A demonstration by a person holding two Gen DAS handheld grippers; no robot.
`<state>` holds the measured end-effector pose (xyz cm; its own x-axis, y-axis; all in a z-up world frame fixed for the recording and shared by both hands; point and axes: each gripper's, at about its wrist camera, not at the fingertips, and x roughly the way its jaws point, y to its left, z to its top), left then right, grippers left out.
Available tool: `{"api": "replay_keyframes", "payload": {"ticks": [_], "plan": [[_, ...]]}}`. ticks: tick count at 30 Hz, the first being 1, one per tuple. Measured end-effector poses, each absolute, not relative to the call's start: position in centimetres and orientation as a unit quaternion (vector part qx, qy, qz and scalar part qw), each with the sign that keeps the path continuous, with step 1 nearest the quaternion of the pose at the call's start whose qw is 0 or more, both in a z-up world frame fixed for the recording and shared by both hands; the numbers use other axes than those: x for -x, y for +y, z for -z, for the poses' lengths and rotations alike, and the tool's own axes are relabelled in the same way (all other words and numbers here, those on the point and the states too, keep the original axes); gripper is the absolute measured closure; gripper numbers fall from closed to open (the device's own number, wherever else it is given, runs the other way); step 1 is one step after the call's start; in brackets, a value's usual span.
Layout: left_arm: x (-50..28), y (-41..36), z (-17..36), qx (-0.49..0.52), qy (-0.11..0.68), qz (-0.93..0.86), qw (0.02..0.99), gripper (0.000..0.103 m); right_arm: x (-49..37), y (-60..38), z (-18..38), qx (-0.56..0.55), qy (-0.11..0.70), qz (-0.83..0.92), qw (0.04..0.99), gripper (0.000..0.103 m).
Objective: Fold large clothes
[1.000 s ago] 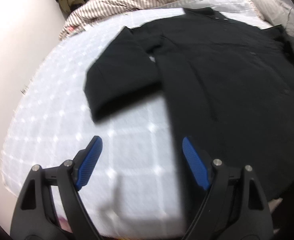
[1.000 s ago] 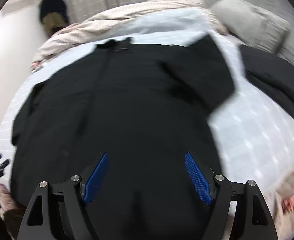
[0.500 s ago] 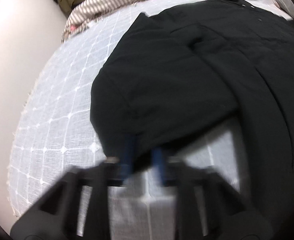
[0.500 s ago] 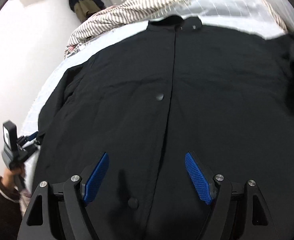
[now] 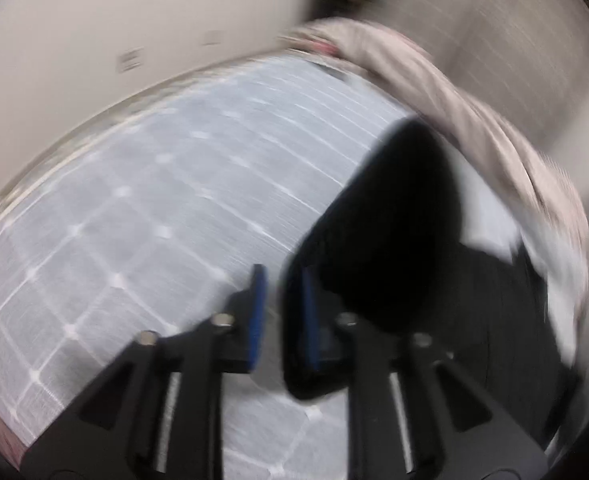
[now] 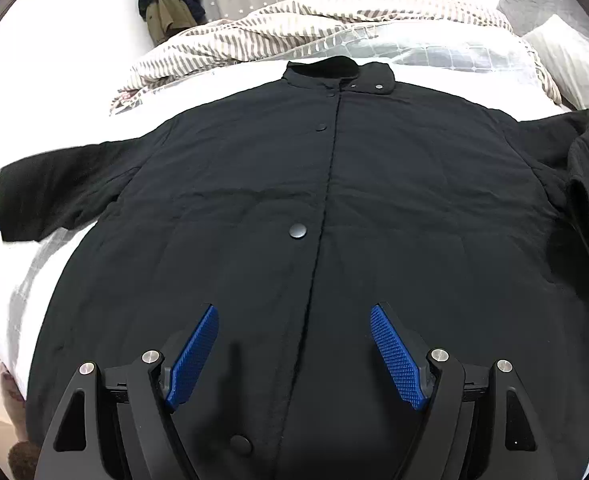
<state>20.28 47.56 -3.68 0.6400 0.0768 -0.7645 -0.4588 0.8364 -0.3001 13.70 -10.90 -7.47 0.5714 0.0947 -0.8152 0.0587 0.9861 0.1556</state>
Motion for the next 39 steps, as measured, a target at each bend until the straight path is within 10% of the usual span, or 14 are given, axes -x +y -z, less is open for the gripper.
{"api": "replay_keyframes", "payload": {"ticks": [5, 15, 17, 21, 27, 39], "plan": [[-19.1, 49.9, 5.8, 0.291, 0.374, -0.174, 0.863, 0.044, -14.3, -10.7, 7.6, -0.087, 0.465, -0.008, 0.881, 0.023], [-21.1, 50.5, 14.2, 0.405, 0.401, -0.103, 0.815, 0.043, -15.6, -9.4, 9.3, -0.071, 0.486, -0.005, 0.871, 0.023], [-21.8, 50.2, 14.4, 0.417, 0.390, -0.104, 0.815, 0.044, -15.8, -9.5, 9.6, -0.064, 0.489, 0.005, 0.870, 0.023], [-22.9, 49.7, 13.6, 0.449, 0.375, -0.064, 0.809, 0.081, -16.2, -10.0, 10.3, -0.063, 0.496, 0.017, 0.866, 0.023], [-23.2, 48.3, 12.0, 0.333, 0.356, -0.149, 0.860, 0.084, -16.7, -10.1, 10.9, -0.056, 0.502, 0.021, 0.863, 0.023], [-19.1, 42.1, 7.4, 0.181, 0.376, -0.181, 0.891, 0.024, -15.5, -13.0, 7.7, 0.055, 0.416, 0.175, 0.891, 0.023]]}}
